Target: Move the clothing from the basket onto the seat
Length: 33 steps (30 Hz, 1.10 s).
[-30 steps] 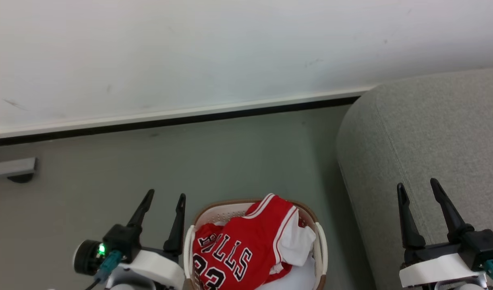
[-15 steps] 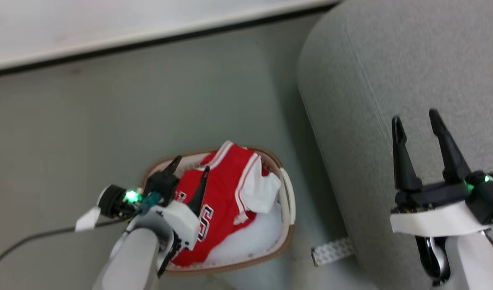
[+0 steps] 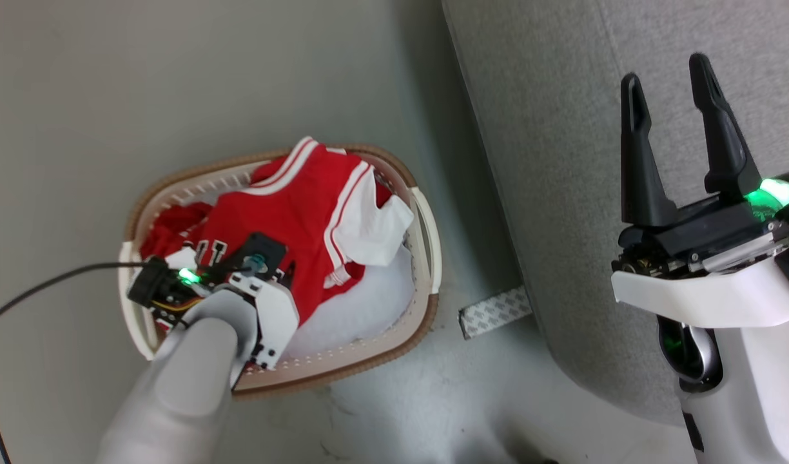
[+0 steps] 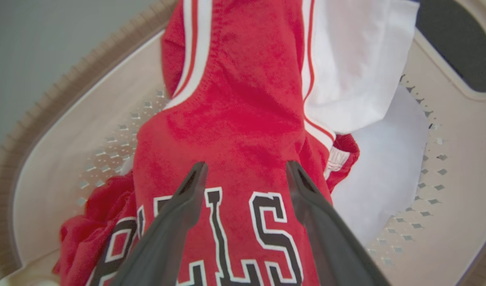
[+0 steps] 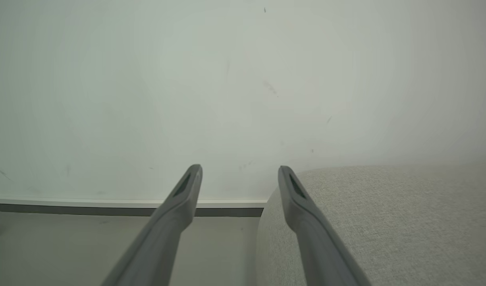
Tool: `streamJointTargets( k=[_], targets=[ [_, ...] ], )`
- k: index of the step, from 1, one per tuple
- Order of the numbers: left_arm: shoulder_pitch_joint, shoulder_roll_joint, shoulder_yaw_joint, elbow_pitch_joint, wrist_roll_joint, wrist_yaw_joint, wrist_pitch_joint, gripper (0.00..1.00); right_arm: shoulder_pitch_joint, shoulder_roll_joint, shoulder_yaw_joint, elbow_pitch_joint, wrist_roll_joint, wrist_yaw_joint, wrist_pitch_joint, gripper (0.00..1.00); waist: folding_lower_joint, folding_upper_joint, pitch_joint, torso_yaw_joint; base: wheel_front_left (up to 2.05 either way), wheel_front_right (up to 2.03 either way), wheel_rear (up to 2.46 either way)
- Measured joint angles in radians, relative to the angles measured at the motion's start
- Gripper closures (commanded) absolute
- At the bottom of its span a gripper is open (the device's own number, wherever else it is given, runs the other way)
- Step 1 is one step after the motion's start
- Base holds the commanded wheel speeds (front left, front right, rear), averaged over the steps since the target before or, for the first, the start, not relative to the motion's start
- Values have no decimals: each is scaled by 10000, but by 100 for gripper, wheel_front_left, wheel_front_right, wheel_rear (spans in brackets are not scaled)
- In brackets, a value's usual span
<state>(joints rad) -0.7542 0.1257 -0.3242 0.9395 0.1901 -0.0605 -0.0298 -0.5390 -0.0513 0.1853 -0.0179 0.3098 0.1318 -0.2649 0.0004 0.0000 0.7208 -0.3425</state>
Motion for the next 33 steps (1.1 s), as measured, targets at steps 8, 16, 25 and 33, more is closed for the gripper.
streamJointTargets(
  k=[8, 16, 25, 33],
  targets=[
    [-1012, 309, -111, 859, 130, 265, 217, 0, -498, 2, 180, -487, 556, 0, 0, 0, 0, 0, 1225, -459, 0, 0, 0],
    [-1474, 453, -194, 1517, 105, 303, -81, 100, -415, 0, 194, -430, 677, 0, 0, 0, -1, 0, 1813, -819, 0, 0, 0],
    [-892, -424, 86, 1923, -951, -128, -1530, 100, 381, 12, -205, 209, 318, 0, 0, 0, -2, 0, 667, -311, 0, 0, 0],
    [273, -731, 54, 1406, -2278, -589, -2203, 100, 1528, 23, -642, 761, -176, 0, 0, 0, -3, 0, -1321, 502, 0, 0, 0]
  ],
)
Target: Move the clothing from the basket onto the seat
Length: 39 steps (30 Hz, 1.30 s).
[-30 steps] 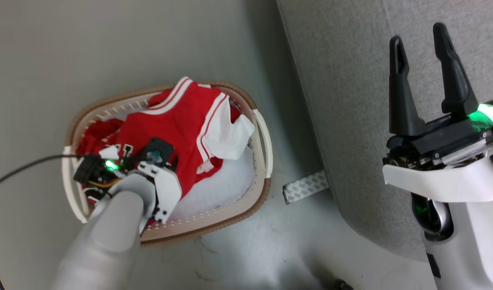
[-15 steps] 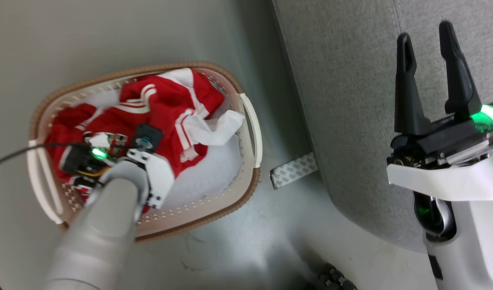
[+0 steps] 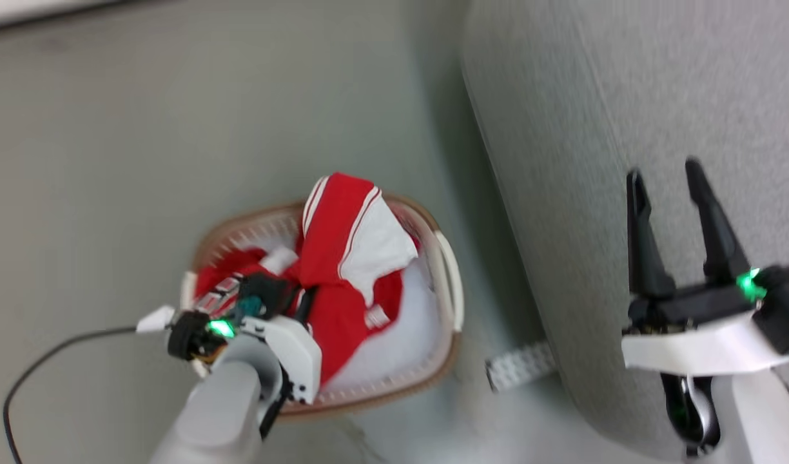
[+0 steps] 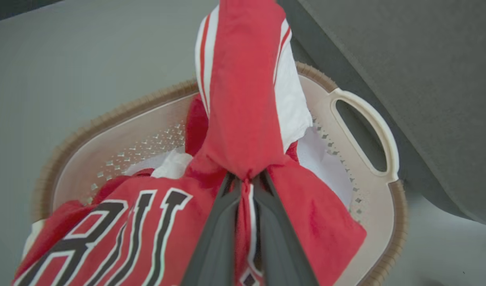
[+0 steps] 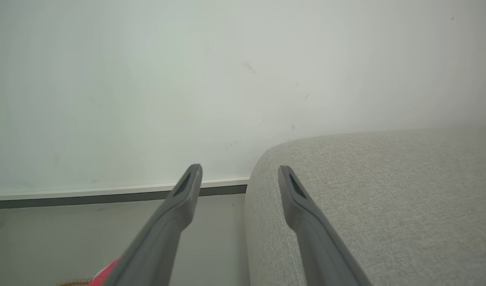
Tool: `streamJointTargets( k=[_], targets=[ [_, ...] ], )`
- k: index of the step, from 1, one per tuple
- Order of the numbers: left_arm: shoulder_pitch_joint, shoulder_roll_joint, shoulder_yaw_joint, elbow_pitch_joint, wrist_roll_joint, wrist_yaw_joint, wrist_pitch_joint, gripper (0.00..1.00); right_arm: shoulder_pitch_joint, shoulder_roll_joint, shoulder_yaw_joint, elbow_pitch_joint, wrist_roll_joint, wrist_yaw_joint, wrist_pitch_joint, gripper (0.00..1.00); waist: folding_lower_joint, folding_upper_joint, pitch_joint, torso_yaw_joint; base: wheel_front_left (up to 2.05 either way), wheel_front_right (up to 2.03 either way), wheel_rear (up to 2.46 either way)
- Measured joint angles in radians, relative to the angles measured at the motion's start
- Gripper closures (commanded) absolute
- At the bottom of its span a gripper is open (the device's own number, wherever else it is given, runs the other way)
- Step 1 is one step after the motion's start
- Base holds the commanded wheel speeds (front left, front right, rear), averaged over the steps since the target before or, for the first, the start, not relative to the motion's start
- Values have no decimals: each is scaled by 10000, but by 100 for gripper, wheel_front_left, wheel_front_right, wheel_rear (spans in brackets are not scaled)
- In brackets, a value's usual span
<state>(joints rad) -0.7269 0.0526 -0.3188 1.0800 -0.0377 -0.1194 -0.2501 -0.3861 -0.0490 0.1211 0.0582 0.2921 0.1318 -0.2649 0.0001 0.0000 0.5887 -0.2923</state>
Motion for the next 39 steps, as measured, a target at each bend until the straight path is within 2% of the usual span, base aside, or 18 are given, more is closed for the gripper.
streamJointTargets(
  k=[6, 10, 17, 25, 33, 39],
  targets=[
    [1127, -17, -834, -1465, -1670, -81, -79, 100, 965, 0, -190, 357, -299, 0, 0, 0, -1, 0, -1635, 666, 0, 0, 0],
    [1605, -33, -1223, -2368, -2314, -82, -82, 100, 1453, 0, -242, 508, -479, 0, 0, 0, -3, 0, -2639, 1118, 0, 0, 0],
    [2107, -35, -1246, -4073, -2803, 148, 128, 100, 2207, 0, -255, 723, -658, 0, 0, 0, -3, 0, -4127, 1762, 0, 0, 0],
    [2423, 280, -882, -6721, -3137, 587, 1012, 100, 3022, -6, -134, 863, -765, 0, 0, 0, -4, 0, -5495, 2172, 0, 0, 0],
    [2433, 679, -669, -8677, -3250, 1003, 1916, 100, 3149, -8, 792, 773, -989, 0, 0, 0, -3, 0, -6079, 2203, 0, 0, 0],
    [2449, 813, -696, -9421, -3336, 1114, 2372, 100, 3080, -510, 2119, 537, -658, 0, 0, 0, -3, 1, -6265, 2205, 0, 0, 0]
  ],
)
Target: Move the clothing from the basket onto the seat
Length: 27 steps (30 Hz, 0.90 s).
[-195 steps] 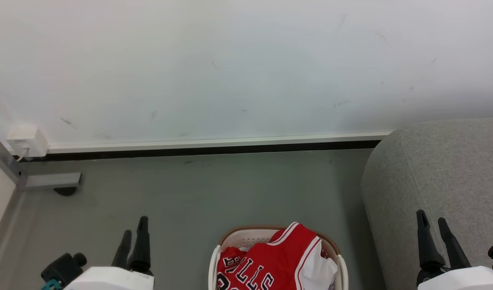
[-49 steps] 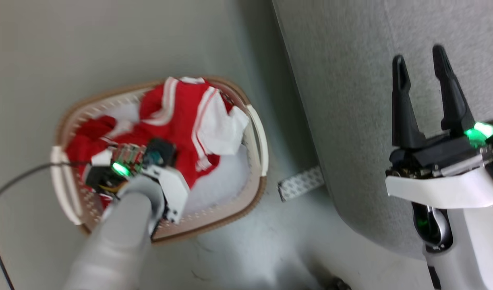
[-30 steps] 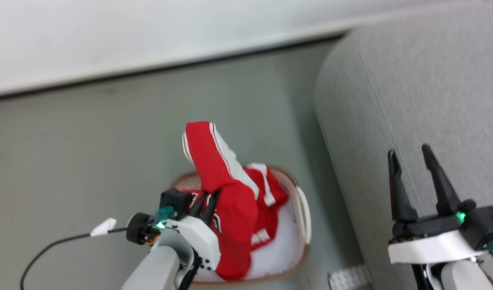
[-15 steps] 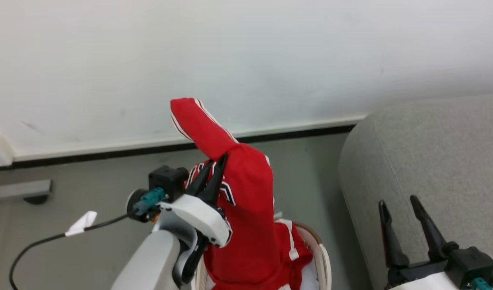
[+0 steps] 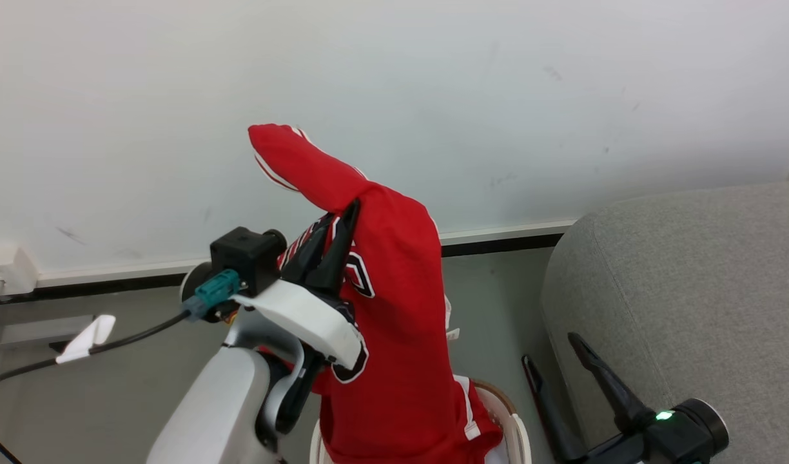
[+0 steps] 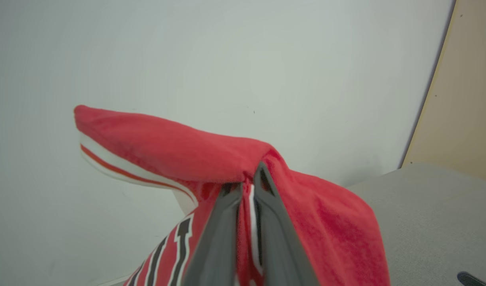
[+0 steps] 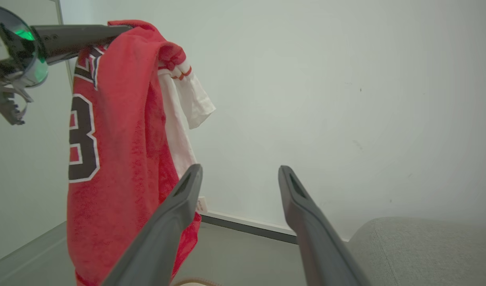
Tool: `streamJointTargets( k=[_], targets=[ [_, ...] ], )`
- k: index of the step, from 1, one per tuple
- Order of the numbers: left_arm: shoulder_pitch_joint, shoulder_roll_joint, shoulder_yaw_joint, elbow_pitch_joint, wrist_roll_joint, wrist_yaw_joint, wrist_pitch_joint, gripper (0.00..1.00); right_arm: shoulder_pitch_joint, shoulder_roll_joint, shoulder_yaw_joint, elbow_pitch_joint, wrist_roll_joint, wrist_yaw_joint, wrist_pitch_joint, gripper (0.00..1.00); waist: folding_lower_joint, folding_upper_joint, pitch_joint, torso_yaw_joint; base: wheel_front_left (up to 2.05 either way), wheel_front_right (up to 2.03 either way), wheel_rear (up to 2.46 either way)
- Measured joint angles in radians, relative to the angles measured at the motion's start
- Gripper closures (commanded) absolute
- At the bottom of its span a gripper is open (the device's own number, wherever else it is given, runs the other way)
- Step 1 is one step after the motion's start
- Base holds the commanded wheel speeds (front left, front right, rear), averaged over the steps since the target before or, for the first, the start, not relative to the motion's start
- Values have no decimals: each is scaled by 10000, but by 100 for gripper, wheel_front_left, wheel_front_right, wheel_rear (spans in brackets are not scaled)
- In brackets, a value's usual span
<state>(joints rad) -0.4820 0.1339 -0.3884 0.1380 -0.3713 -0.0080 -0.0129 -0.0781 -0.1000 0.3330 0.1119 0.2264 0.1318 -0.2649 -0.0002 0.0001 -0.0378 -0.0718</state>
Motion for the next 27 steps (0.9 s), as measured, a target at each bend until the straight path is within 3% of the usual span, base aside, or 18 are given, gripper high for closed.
streamJointTargets(
  k=[7, 12, 18, 26, 27],
  targets=[
    [94, -54, -236, -370, -23, 13, 199, 100, -771, -901, 2023, -234, 882, 0, 0, 0, 1, 0, -99, 231, 0, 0, 0],
    [95, -209, -464, -451, -58, 8, 234, 100, -1835, -1147, 3141, 184, 1172, 0, 0, 0, 1, 0, -114, 416, 0, 0, 0],
    [51, -330, -757, -453, -98, -44, 295, 100, -3246, -663, 4090, 1561, 1369, 2, 0, 0, 2, 0, -95, 552, 0, 0, 0],
    [-98, -491, -1049, -324, -201, -77, 336, 100, -4567, 320, 4633, 3411, 1720, 2, 0, 0, 3, 0, -65, 721, 0, 0, 0],
    [-115, -506, -1076, -291, -228, -77, 334, 100, -4632, 376, 4627, 3545, 1873, 0, 0, 69, 3, 0, -61, 747, 0, 0, 0]
  ],
)
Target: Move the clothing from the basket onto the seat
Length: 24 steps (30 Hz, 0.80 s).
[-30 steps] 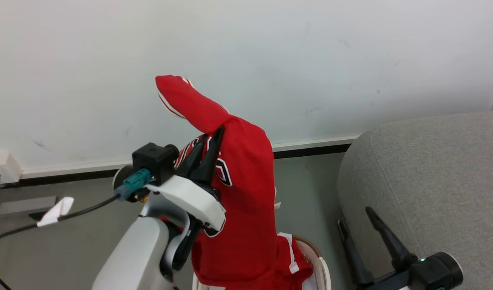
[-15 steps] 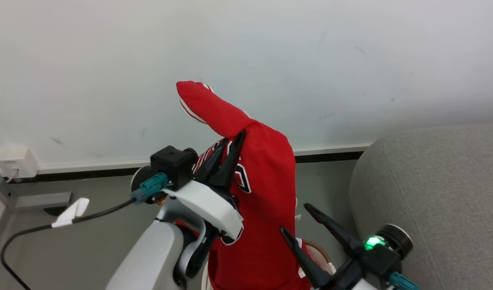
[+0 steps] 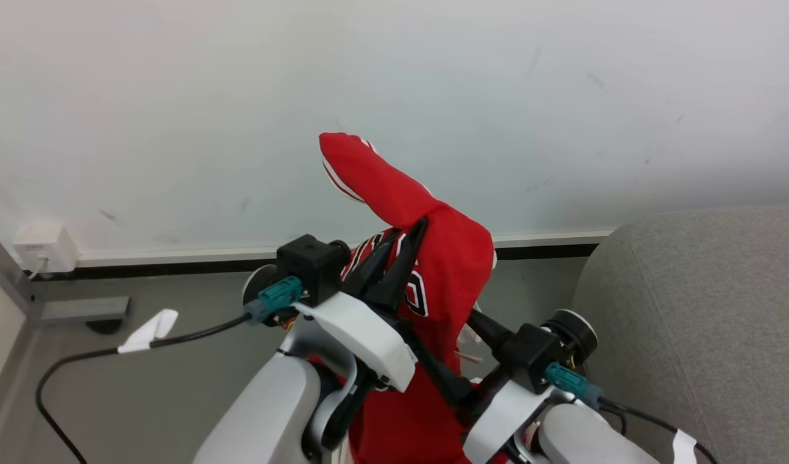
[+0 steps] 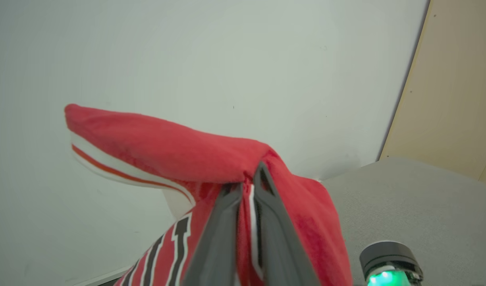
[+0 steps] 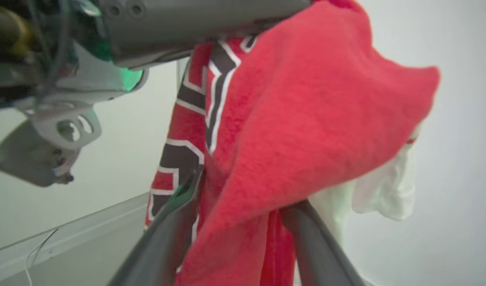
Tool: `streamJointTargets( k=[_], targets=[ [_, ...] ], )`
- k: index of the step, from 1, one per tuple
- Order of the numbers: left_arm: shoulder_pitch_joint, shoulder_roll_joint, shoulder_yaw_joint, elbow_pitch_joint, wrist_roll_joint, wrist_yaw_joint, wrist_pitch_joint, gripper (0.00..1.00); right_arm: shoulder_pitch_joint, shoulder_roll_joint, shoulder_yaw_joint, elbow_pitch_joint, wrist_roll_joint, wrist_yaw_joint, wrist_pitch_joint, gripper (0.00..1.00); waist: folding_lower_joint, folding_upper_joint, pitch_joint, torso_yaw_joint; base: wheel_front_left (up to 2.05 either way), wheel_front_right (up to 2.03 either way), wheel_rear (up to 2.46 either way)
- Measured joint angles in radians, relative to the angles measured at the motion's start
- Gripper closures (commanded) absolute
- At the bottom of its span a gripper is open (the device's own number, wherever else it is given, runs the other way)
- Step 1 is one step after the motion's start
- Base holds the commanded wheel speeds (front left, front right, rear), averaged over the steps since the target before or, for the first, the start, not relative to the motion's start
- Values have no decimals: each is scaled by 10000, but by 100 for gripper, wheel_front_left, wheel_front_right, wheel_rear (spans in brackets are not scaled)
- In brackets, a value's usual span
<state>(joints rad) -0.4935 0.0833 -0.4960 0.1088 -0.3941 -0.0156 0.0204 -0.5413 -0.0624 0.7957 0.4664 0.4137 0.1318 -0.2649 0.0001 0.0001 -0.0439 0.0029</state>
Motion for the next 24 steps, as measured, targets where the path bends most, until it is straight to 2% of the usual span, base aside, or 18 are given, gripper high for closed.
streamJointTargets(
  k=[1, 3, 7, 9, 10, 11, 16, 24],
  targets=[
    [-9, -17, -29, 27, -17, 0, -2, 100, -82, 10, 54, 84, 217, 0, 0, 100, 0, 0, 0, 29, 0, 0, 0],
    [-24, -38, -82, 79, -27, 0, -8, 100, -242, 44, 366, 117, 520, 2, 0, 100, 0, 0, 0, 90, 0, 0, 0],
    [-70, -29, -44, 157, -33, 77, -56, 100, -335, 111, 128, 17, 773, 2, 0, 100, 0, 0, 13, 121, 0, 0, 0],
    [-87, -13, -15, 184, -33, 132, -134, 72, -334, 92, -13, -12, 777, 2, 0, 100, 0, 0, 13, 120, 0, 0, 0],
    [-87, 2, 0, 203, -31, 150, -142, 53, -331, 102, -98, -40, 756, 2, 0, 100, 0, 0, 10, 118, 0, 0, 0],
    [-86, 15, 8, 226, -31, 174, -157, 2, -314, 105, -219, -84, 713, 2, 0, 100, 0, 0, 5, 117, 0, 0, 0],
    [-47, 146, 29, 341, -15, 311, -215, 0, -128, 44, -871, -441, 575, 0, 0, 100, 0, 0, -9, 103, 0, 0, 0],
    [455, 454, -232, 472, 79, 236, -316, 0, 125, -405, -1695, -794, 261, 0, 2, 100, 0, 0, 39, -42, 0, 0, 0]
  ],
)
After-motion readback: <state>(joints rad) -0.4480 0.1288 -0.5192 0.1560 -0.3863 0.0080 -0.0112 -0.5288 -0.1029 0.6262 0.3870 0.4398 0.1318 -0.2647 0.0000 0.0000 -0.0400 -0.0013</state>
